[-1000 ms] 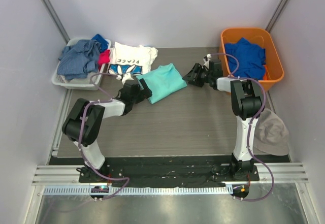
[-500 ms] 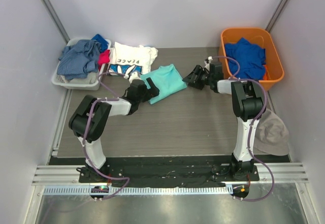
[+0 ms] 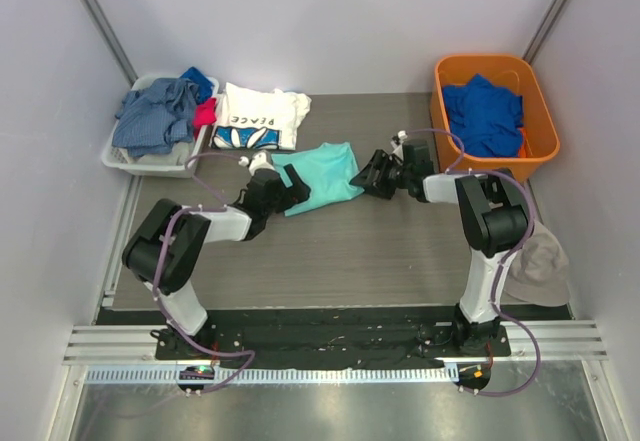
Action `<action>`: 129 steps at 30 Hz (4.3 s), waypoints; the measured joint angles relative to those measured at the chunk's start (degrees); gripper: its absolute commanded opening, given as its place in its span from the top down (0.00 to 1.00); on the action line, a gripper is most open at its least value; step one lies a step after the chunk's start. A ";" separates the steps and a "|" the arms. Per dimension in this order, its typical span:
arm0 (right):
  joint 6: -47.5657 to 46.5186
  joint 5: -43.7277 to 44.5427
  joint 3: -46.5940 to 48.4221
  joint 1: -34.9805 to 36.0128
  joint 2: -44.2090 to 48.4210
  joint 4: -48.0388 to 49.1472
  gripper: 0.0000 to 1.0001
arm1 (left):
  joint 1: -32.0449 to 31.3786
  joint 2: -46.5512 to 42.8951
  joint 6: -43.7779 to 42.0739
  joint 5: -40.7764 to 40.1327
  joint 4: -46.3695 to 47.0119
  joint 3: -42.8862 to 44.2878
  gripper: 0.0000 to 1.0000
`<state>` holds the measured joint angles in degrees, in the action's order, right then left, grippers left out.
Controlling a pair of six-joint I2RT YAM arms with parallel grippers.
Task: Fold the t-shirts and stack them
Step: Fold the tshirt
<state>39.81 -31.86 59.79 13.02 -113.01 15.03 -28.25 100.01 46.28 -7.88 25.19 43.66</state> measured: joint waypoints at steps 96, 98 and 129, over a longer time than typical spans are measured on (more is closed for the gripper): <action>-3.72 12.28 -24.70 18.14 31.01 -19.93 0.30 | -33.64 -30.38 26.05 -36.96 -24.65 -22.91 0.04; -2.05 12.76 -26.93 19.58 33.77 -20.50 0.30 | -32.54 -27.21 24.17 -35.98 -21.84 -21.24 0.04; 2.03 26.51 -24.52 25.53 48.26 -33.35 0.30 | -27.87 -49.66 13.55 -31.58 -36.35 -15.89 0.04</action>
<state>41.85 -5.34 35.27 38.54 -64.75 -18.33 -56.12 50.35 59.83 -39.46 -11.16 27.77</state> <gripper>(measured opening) 0.700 0.957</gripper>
